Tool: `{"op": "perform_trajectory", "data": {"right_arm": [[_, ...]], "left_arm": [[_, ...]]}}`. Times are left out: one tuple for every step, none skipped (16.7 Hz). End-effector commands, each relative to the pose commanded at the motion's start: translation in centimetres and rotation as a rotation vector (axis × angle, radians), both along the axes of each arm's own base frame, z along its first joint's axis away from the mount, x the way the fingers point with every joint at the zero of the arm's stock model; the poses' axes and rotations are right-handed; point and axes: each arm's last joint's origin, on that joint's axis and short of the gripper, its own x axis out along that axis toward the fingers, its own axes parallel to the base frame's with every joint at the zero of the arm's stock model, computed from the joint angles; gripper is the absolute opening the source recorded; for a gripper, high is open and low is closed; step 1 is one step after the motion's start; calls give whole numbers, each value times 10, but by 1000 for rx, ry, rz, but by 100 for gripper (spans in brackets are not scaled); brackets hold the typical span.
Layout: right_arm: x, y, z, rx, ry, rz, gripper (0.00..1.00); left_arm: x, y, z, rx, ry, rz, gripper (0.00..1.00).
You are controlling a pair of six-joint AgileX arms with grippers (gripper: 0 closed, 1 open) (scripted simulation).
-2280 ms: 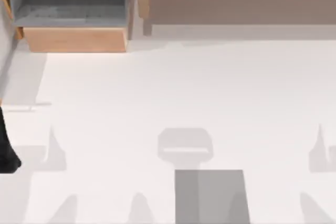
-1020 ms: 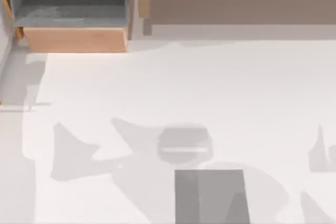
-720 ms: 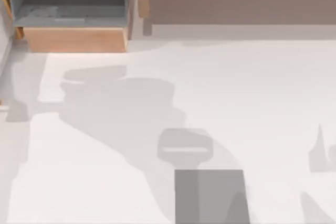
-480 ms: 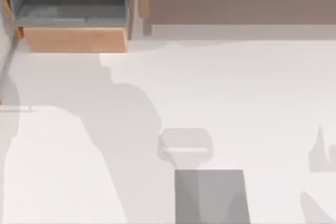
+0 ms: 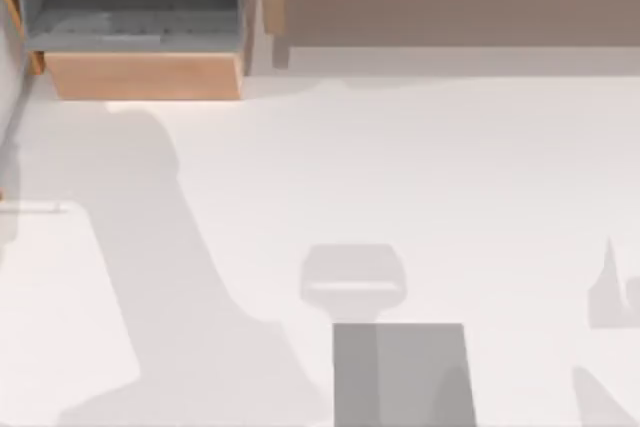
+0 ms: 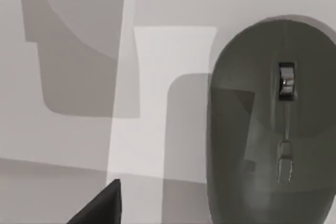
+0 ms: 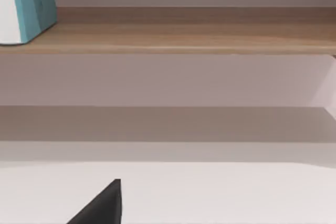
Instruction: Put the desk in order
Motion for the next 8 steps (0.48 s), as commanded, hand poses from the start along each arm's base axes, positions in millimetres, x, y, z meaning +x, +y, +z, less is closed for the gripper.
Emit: {"op": "perform_trajectory", "data": {"right_arm": [[0,0,0,0,0,0,100],[0,0,0,0,0,0,100],[0,0,0,0,0,0,100],[0,0,0,0,0,0,100],[0,0,0,0,0,0,100],[0,0,0,0,0,0,100],[0,0,0,0,0,0,100],[0,0,0,0,0,0,100]], "left_arm": [[0,0,0,0,0,0,100],[0,0,0,0,0,0,100],[0,0,0,0,0,0,100],[0,0,0,0,0,0,100],[0,1,-1,0,3,3,100],[0,1,-1,0,2,3,100],[-1,2,-2,0,2,2,100],[-1,3,-4,0,1,1,100]]}}
